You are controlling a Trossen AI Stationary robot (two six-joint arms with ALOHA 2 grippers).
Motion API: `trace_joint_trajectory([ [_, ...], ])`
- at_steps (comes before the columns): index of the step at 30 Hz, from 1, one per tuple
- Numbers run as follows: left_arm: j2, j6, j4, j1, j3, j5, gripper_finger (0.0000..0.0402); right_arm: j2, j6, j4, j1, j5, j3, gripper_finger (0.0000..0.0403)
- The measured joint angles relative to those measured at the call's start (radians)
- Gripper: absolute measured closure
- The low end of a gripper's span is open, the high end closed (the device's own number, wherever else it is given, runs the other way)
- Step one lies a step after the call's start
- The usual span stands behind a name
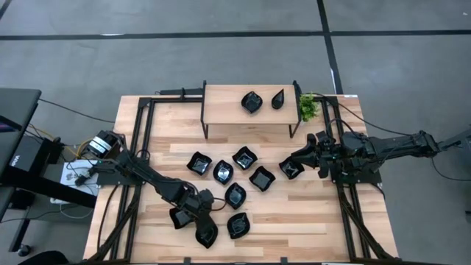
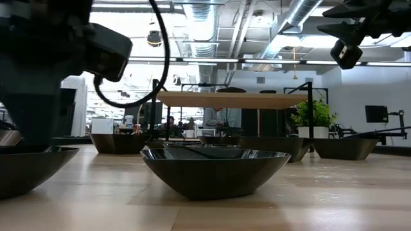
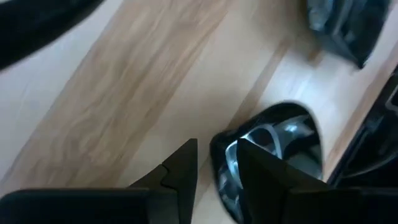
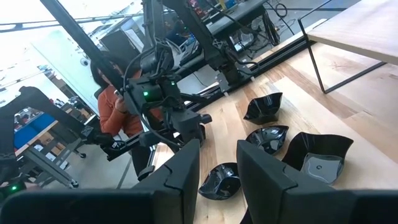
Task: Pick & Place Mini shaped plates
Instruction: Stack the black leaf shaped plate on top of the other black leaf shaped plate on the shelf
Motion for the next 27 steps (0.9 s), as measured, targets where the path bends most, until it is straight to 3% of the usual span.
trace_joint_trajectory([
  [27,0.013,-0.041,-0.013,-0.047,0.0,-0.007,0.0289,0.0,0.0,0.0,-0.001,0.0,0.0,0.0301],
])
